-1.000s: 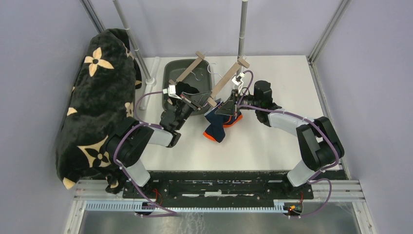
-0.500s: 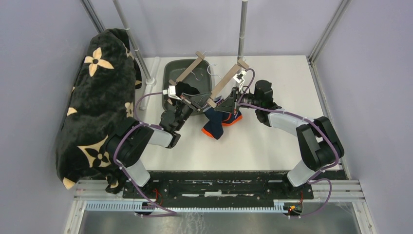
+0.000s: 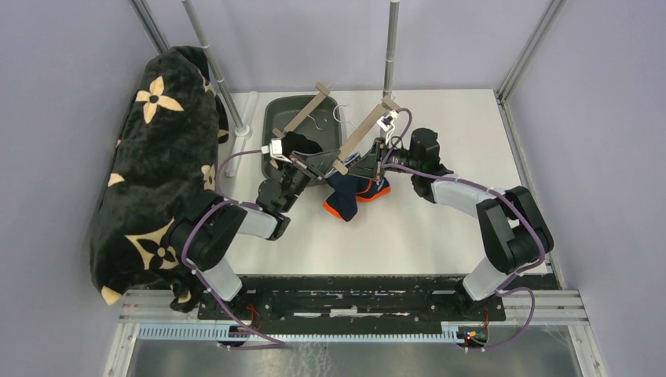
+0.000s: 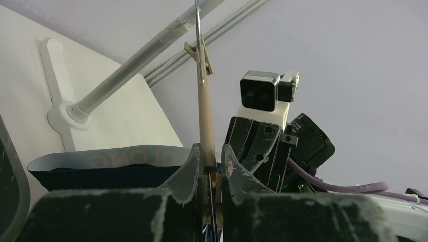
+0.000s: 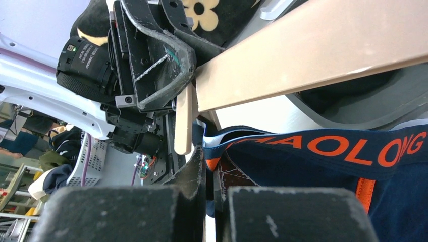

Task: Clip the underwear to the hanger
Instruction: Clamp the underwear onto the hanger.

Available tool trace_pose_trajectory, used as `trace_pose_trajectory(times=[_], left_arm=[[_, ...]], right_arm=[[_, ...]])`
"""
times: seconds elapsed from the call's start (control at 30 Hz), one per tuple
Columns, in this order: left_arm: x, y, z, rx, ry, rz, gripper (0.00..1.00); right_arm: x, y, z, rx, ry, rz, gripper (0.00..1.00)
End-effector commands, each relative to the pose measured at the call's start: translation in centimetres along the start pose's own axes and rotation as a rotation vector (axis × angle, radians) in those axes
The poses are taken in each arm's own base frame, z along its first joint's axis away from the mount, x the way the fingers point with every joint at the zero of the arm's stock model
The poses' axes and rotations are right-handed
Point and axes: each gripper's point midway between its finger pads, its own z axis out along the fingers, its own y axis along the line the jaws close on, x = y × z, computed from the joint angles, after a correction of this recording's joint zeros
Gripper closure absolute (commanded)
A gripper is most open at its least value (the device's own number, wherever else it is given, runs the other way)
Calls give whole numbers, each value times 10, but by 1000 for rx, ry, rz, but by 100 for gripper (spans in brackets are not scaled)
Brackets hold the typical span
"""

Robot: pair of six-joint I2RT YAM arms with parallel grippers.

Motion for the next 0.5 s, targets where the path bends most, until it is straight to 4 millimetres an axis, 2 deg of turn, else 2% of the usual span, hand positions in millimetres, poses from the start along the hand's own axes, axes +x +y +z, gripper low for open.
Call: trace_pose_trajectory(times=[0.0, 0.47], left_arm=[[-33, -59, -4, 205, -123, 16, 97], [-29, -56, -4, 205, -102, 23, 97]], right_arm=[[-31, 9, 2, -22, -70, -81, 99], [-37, 14, -5, -31, -76, -92, 99]])
